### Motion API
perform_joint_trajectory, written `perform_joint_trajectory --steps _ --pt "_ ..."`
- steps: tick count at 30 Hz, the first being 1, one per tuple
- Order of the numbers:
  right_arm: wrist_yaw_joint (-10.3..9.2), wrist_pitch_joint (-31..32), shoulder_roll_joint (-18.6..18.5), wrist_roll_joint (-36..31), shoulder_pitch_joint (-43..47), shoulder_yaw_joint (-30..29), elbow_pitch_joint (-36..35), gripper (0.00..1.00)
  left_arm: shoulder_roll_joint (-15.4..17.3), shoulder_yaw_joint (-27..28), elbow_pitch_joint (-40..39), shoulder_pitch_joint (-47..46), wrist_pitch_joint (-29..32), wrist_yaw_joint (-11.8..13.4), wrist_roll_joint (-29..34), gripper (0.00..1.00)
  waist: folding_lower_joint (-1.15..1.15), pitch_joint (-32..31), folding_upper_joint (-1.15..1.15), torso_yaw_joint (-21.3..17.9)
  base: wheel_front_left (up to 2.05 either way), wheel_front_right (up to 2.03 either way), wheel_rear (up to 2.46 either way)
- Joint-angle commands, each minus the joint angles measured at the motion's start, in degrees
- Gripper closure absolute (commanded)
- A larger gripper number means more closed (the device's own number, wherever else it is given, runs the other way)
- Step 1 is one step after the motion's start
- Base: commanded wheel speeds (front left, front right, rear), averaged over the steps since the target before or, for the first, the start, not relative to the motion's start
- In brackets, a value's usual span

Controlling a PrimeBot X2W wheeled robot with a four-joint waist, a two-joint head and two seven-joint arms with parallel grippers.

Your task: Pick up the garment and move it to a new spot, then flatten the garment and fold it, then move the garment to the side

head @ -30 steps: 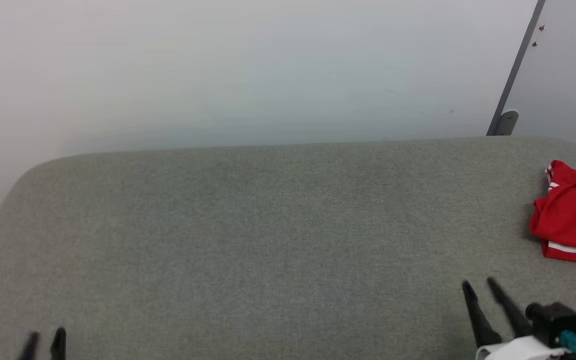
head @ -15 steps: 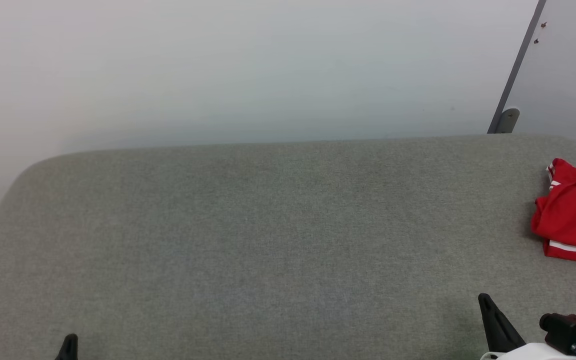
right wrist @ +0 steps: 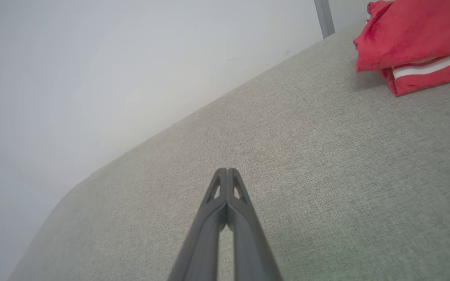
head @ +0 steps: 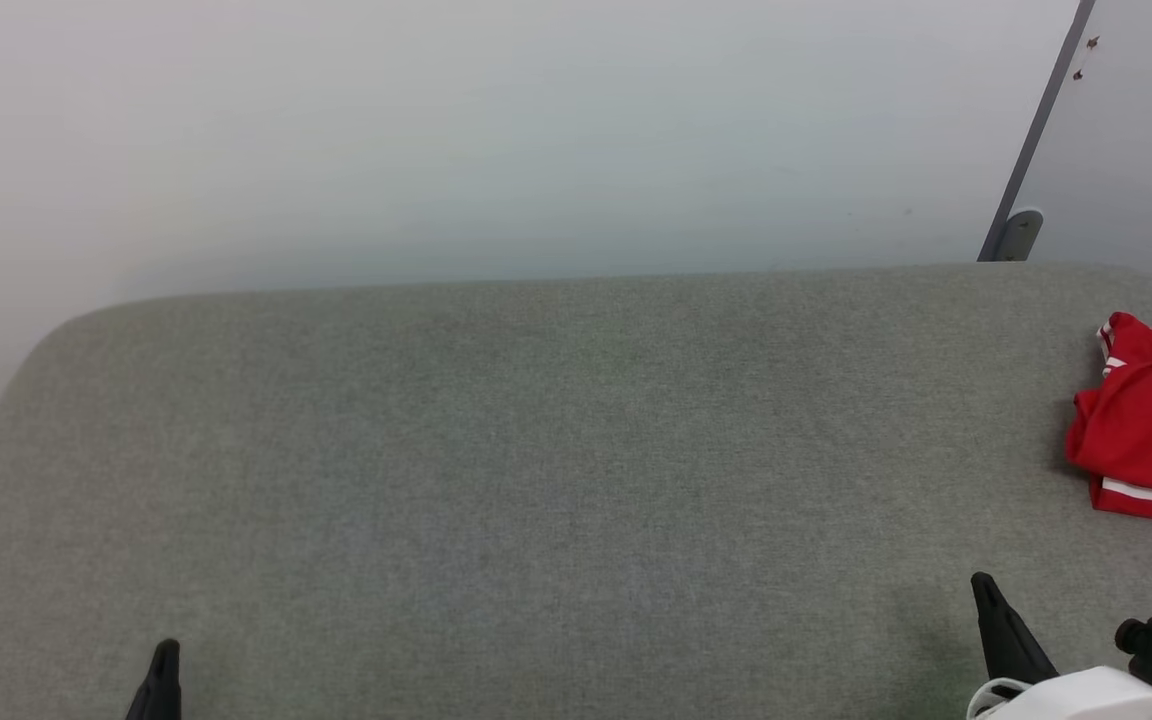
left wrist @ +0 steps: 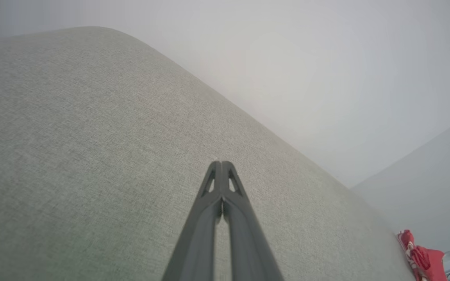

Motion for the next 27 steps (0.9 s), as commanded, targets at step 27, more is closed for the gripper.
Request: perform_joint_trajectory --steps 27 --pt "-0.04 5.2 1.9 19.5 -2.9 -4.2 -3.2 1.00 -4.4 0.9 0.6 -6.4 5.4 -0.1 -15.2 1.00 0.00 0.9 0.00 0.2 0.00 0.00 0.00"
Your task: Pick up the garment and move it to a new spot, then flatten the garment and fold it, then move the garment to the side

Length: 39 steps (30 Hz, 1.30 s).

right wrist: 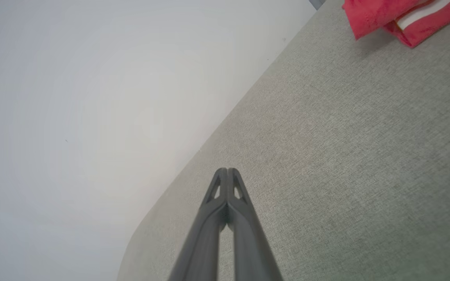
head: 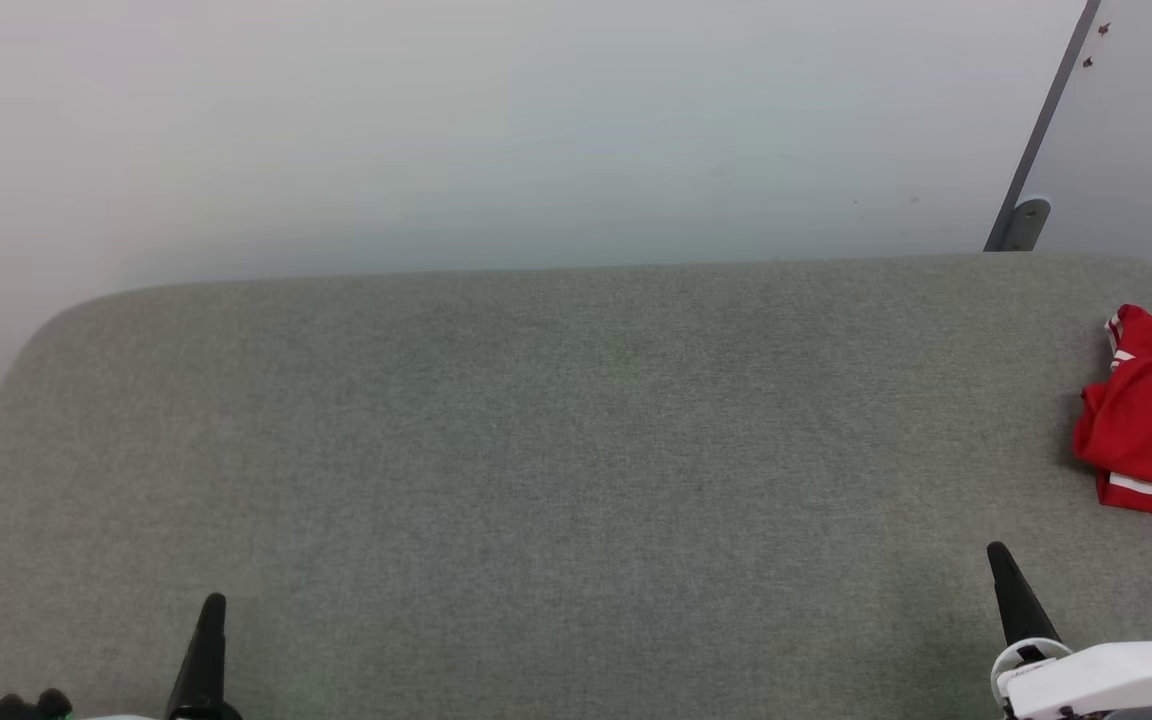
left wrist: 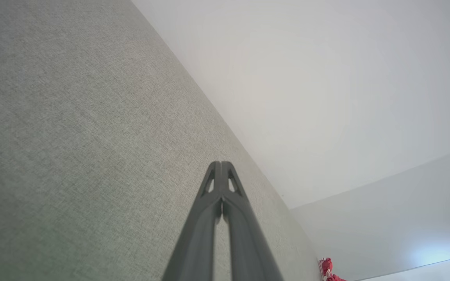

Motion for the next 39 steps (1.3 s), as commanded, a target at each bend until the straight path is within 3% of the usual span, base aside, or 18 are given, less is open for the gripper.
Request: perform_joint_trajectory --steps 1,39 --pt "-0.04 0.3 0.1 1.1 -1.5 -0.6 -0.9 1.00 0.3 0.4 -0.3 -1.3 0.2 -0.1 -0.9 1.00 0.00 0.0 0.00 0.0 0.00 0.00 0.00" --pt "-0.07 5.7 2.2 20.6 -2.3 -4.4 -3.1 1.00 -5.0 0.8 1.0 -6.6 5.8 -0.1 -16.0 1.00 0.00 1.3 0.00 0.3 0.00 0.00 0.00"
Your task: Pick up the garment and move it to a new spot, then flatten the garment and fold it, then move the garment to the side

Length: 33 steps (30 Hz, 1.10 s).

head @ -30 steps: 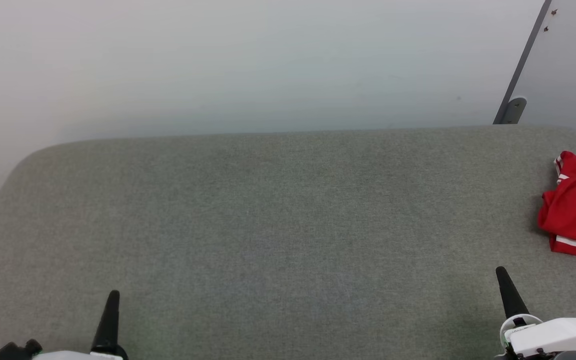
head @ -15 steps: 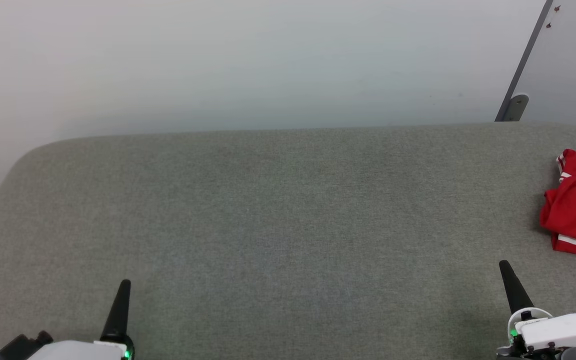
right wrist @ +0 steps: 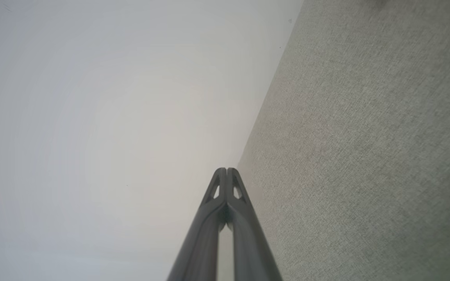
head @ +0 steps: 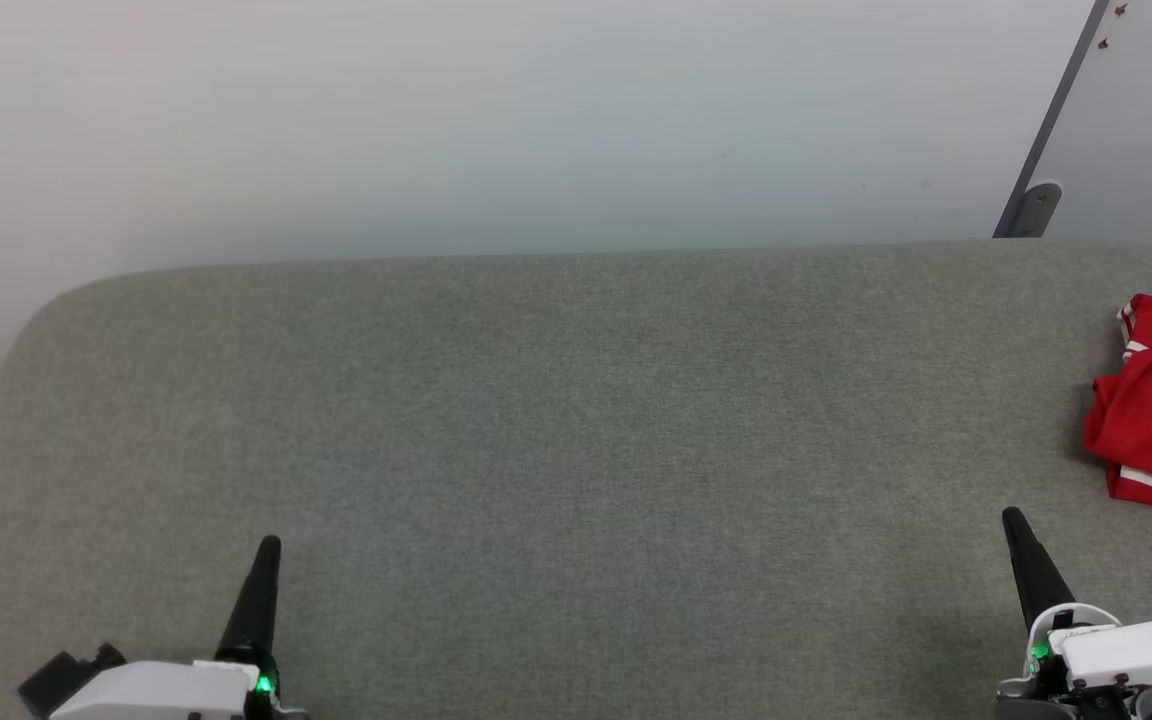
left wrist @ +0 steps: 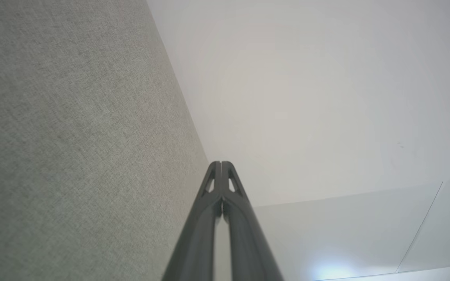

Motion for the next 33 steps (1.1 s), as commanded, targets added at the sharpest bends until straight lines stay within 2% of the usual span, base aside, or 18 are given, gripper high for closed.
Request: perform_joint_trajectory --steps 1,33 --pt "-0.06 0.3 0.2 1.2 -0.8 -0.5 -0.6 1.00 0.0 0.3 -0.2 -1.0 0.2 -0.1 -0.9 1.00 0.00 0.0 0.00 0.0 0.00 0.00 0.00" --pt "-0.08 3.7 1.5 13.3 -1.5 -2.7 -1.9 1.00 -3.4 0.5 0.8 -4.3 3.8 -0.2 -10.2 1.00 0.00 1.1 0.00 0.3 0.00 0.00 0.00"
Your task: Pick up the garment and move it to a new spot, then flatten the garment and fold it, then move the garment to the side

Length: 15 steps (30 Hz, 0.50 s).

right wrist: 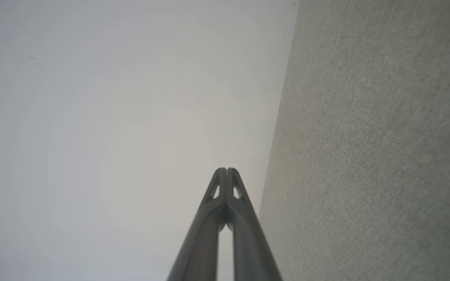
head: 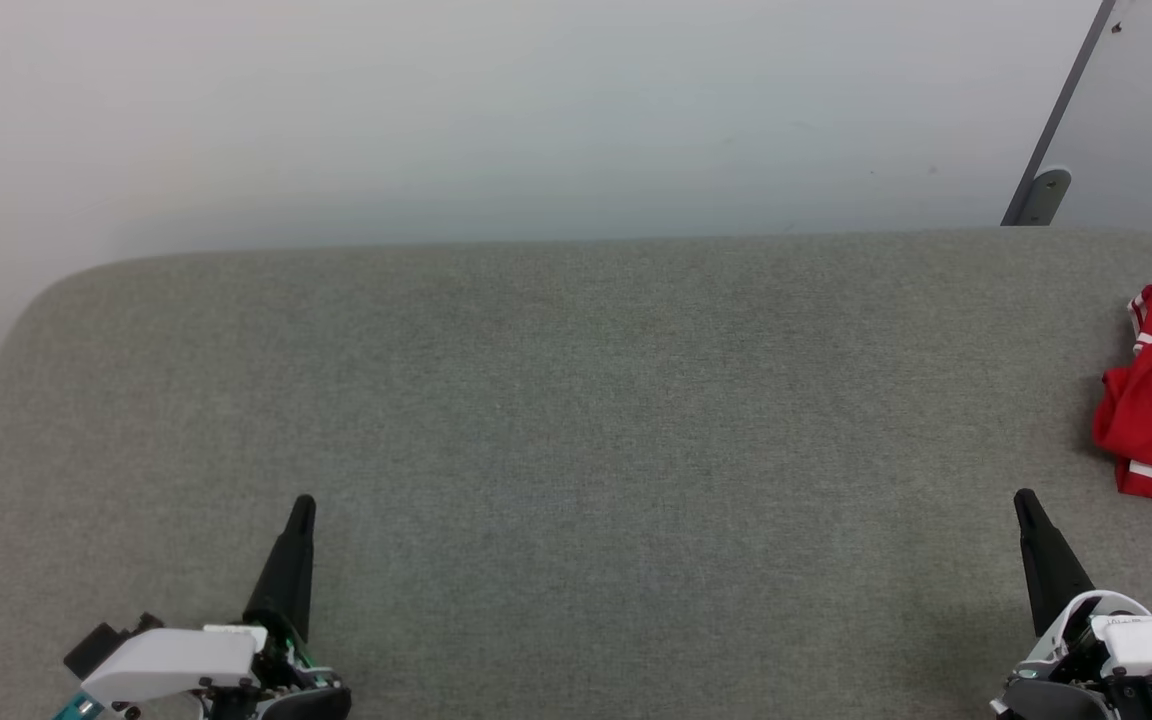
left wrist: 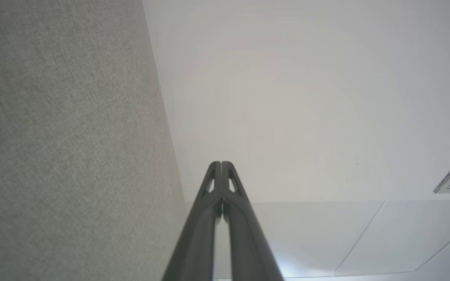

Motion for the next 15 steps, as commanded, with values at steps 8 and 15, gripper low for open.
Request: perform_joint_trajectory --steps 8,15 --pt "-0.08 0.2 0.3 0.6 -0.6 -0.1 -0.2 1.00 -0.1 0.1 0.1 -0.7 0.2 -0.2 -0.4 1.00 0.00 0.0 0.00 0.0 0.00 0.00 0.00" --pt "-0.08 0.2 0.3 0.6 -0.6 -0.1 -0.3 1.00 -0.1 0.1 0.1 -0.7 0.2 -0.2 -0.4 1.00 0.00 0.0 0.00 0.0 0.00 0.00 0.00"
